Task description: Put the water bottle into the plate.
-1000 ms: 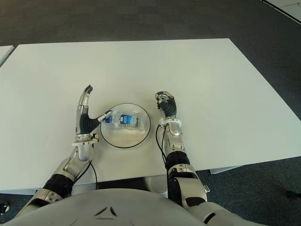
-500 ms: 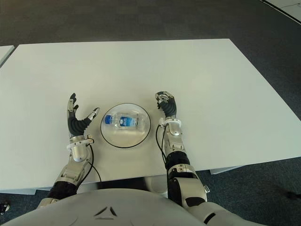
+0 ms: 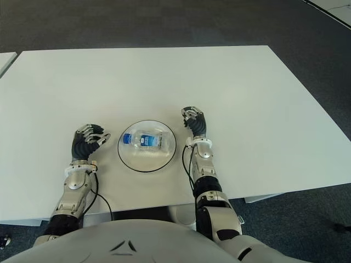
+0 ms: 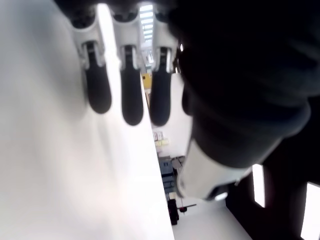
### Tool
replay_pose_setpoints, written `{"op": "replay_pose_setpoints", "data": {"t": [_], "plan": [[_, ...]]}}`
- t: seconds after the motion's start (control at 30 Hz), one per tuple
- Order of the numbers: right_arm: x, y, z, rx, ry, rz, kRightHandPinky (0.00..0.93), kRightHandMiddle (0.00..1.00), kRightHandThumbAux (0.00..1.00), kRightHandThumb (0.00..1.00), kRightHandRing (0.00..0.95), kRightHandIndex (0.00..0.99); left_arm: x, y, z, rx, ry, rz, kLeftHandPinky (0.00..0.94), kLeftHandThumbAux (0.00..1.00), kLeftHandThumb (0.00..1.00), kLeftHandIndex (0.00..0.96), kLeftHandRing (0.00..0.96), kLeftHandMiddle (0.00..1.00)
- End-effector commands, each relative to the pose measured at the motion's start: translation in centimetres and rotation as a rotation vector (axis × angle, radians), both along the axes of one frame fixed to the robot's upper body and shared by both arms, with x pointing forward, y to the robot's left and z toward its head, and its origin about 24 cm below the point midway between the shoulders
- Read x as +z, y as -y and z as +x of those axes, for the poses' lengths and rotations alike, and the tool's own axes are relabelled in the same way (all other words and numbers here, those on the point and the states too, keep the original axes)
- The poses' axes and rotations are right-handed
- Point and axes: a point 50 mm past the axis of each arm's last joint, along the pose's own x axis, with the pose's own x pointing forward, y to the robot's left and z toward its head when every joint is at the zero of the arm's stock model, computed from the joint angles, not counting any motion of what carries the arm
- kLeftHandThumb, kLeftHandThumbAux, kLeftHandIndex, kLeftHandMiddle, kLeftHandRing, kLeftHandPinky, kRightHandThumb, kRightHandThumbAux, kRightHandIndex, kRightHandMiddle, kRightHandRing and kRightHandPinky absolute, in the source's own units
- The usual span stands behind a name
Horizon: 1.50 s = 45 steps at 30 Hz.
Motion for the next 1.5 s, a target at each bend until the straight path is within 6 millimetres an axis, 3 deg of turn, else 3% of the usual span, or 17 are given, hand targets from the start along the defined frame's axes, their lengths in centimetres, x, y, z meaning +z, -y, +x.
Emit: {"op": "replay_pose_setpoints", "data": {"t": [0.03, 0.23, 0.67, 0.97, 1.5], "plan": [[-3.7, 0.1, -2.5, -0.01, -0.211, 0.017, 0.751, 0.76, 0.728, 0.703, 0.742, 0.439, -0.4, -0.3, -0.5, -0.014, -0.083, -0.008, 0.683, 0.751, 0.611, 0.444, 0.663, 0.666], [-3.7, 0.1, -2.5, -0.011, -0.208, 0.021, 0.75, 0.759, 0.727, 0.703, 0.74, 0.439, -0.7, -0.6, -0.3, -0.021, -0.145, -0.026, 0.759, 0.721, 0.69, 0.439, 0.741, 0.743], [-3.7, 0.2, -2.6, -0.01, -0.202, 0.013, 0.751, 0.762, 0.728, 0.703, 0.744, 0.438, -1.9, -1.3, -0.1, -0.066, -0.241, -0.041, 0.828, 0.719, 0.699, 0.439, 0.82, 0.827], [-3.7, 0.2, -2.6, -0.005, -0.199, 0.015, 0.749, 0.764, 0.728, 0.703, 0.746, 0.438, -3.1, -1.0, -0.1, -0.088, -0.281, -0.004, 0.826, 0.72, 0.699, 0.439, 0.836, 0.846], [-3.7, 0.3, -2.6, -0.01, -0.204, 0.008, 0.749, 0.76, 0.728, 0.703, 0.742, 0.438, -4.1, -0.3, -0.1, -0.066, -0.257, -0.026, 0.71, 0.72, 0.701, 0.436, 0.73, 0.738]]}}
